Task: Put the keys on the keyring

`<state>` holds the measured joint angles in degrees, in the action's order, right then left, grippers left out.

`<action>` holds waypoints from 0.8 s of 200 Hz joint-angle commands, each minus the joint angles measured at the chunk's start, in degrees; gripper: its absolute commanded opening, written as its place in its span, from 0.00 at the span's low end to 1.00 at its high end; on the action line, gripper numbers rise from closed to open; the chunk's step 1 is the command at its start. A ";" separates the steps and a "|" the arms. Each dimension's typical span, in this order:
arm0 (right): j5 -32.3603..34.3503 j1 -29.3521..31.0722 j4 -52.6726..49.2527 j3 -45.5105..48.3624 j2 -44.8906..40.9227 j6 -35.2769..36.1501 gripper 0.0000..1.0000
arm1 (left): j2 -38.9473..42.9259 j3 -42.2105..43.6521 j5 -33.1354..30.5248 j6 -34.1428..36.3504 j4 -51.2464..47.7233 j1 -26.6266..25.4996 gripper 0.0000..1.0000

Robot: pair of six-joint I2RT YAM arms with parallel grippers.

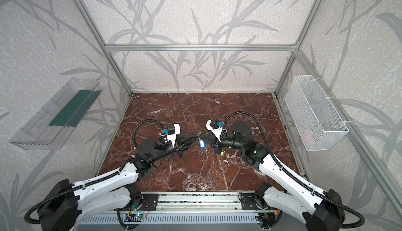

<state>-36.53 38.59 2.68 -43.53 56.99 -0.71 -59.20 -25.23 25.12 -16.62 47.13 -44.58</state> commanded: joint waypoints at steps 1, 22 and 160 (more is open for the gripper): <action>-11.44 -0.14 0.73 -0.57 -0.25 0.82 0.00 | 1.63 0.45 0.21 -0.25 2.60 -0.18 0.00; -13.58 -0.18 -1.45 -0.33 -1.62 2.27 0.00 | 1.76 0.59 -0.41 -0.12 2.52 -0.22 0.00; -0.67 -0.88 0.04 -1.38 0.75 1.14 0.18 | 1.75 0.40 4.28 -0.69 3.33 -0.17 0.00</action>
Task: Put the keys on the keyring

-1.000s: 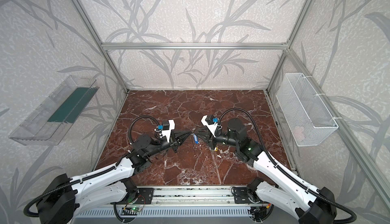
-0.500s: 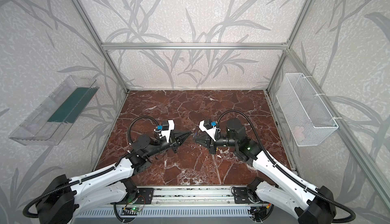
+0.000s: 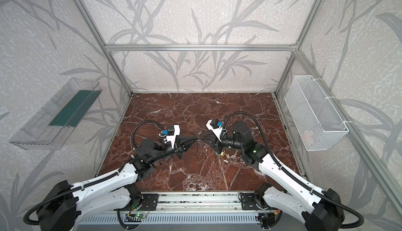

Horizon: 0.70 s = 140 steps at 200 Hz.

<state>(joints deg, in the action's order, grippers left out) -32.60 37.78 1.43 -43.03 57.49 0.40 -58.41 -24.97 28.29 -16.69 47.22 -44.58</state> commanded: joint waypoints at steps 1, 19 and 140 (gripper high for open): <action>-4.77 -0.07 1.29 -1.84 0.20 0.03 0.18 | 0.99 0.08 1.04 -0.63 3.28 -0.17 0.00; -7.28 0.00 1.55 -1.45 -0.22 0.20 0.18 | 0.91 0.03 1.06 -0.54 3.29 -0.16 0.00; -7.74 -0.02 2.32 -1.13 -0.74 -0.06 0.17 | -0.68 -1.35 4.58 -1.50 2.79 -0.21 0.00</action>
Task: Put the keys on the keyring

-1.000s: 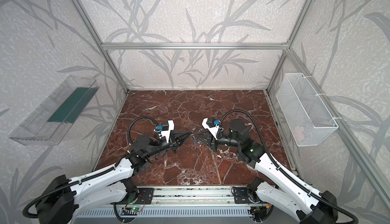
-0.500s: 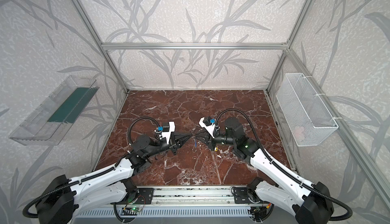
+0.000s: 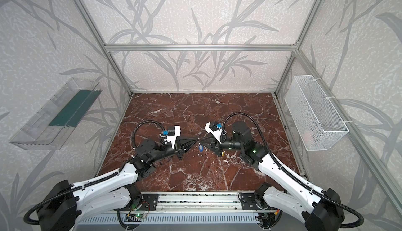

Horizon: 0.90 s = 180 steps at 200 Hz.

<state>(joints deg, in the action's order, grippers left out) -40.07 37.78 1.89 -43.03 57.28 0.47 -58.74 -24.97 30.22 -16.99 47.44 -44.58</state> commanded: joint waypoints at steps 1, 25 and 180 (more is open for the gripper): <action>-0.27 -0.05 1.92 -1.11 -0.51 -0.12 0.17 | -0.43 -1.37 2.66 -1.20 2.52 -0.23 0.00; -1.26 -0.05 1.76 -1.53 0.01 -0.17 0.15 | -1.03 -1.84 3.52 -1.38 2.58 -0.17 0.00; -2.10 0.01 -10.13 -7.65 2.46 6.61 0.00 | 1.67 -2.31 -2.95 0.83 -3.94 -0.08 0.21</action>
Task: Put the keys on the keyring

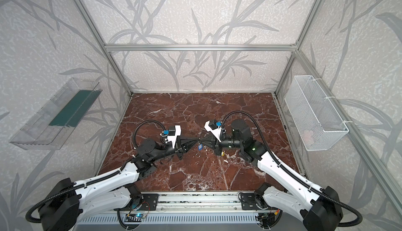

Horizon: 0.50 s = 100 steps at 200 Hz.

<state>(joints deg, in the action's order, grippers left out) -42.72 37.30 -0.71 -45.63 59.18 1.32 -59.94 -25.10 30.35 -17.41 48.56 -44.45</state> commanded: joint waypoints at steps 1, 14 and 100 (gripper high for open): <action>0.63 0.49 -8.02 -5.20 0.66 6.00 0.00 | 3.19 -2.21 -3.27 1.37 -5.54 -0.20 0.21; 2.53 0.90 -15.72 -9.19 1.64 10.29 0.00 | 6.86 -2.83 -6.09 3.88 -12.01 -0.20 0.26; 7.71 5.54 -41.99 -28.25 12.01 24.08 0.00 | 19.09 -16.36 -4.42 17.94 -51.76 -0.04 0.26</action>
<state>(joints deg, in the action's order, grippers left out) -36.10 41.41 -33.58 -69.76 69.23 20.05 -39.13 -36.58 19.51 -4.93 10.28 -44.51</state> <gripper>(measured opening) 0.047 0.271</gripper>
